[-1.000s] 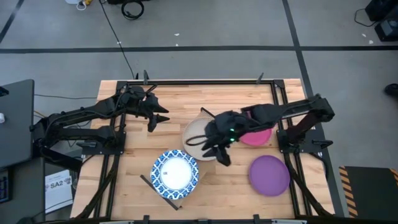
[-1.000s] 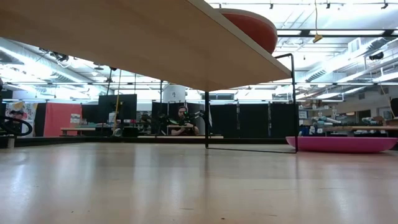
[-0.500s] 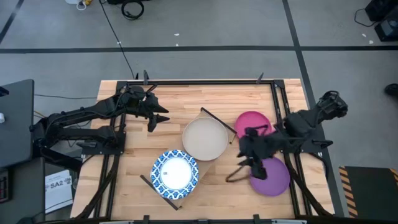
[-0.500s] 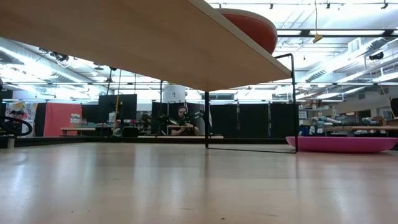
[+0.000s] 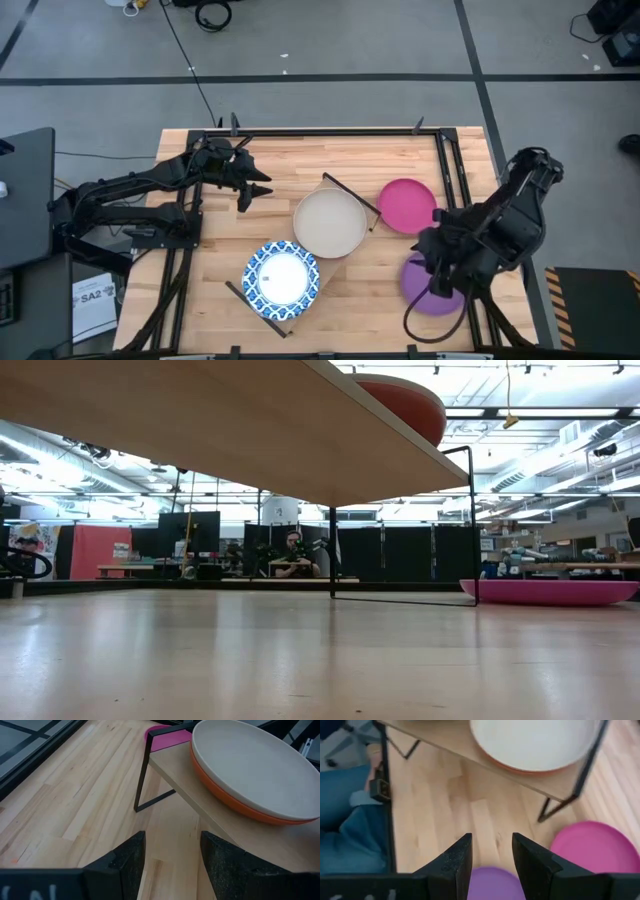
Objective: Place and stack plates onto a shelf
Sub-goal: Stack the purple plate on top of the gray plate on the shelf
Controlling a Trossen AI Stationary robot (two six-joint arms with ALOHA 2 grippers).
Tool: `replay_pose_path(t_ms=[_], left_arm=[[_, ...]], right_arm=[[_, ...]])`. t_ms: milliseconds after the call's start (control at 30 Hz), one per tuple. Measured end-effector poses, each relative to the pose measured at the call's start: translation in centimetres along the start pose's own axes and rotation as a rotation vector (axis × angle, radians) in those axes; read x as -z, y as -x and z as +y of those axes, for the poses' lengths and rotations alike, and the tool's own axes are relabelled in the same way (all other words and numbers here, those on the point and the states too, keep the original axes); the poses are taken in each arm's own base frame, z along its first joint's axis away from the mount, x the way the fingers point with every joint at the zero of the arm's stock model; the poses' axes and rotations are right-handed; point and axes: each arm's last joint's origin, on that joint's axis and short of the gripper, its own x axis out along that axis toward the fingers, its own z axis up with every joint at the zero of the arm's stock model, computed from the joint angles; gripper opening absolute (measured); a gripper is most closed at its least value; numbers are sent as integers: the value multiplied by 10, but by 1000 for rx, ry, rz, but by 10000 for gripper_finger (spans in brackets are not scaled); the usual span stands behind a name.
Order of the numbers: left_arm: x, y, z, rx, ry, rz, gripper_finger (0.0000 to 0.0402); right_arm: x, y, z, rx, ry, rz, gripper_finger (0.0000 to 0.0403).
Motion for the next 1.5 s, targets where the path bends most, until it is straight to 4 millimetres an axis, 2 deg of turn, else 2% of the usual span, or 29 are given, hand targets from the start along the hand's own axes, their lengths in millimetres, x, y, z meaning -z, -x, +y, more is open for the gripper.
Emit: replay_pose_path(t_ms=[233,567,867,1167,1500], left_arm=[[0,0,0,0,0,0,196],[0,0,0,0,0,0,196],[0,0,0,0,0,0,196],[0,0,0,-1,1,0,196],[0,0,0,-1,1,-1,196]], right_arm=[[26,-17,-6,63,-57,46,145],[69,-45,-40,78,-228,144,145],[97,-82,-65,37,-311,210,145],[108,-118,-86,19,-258,315,145],[99,-142,-104,-51,-171,340,145]])
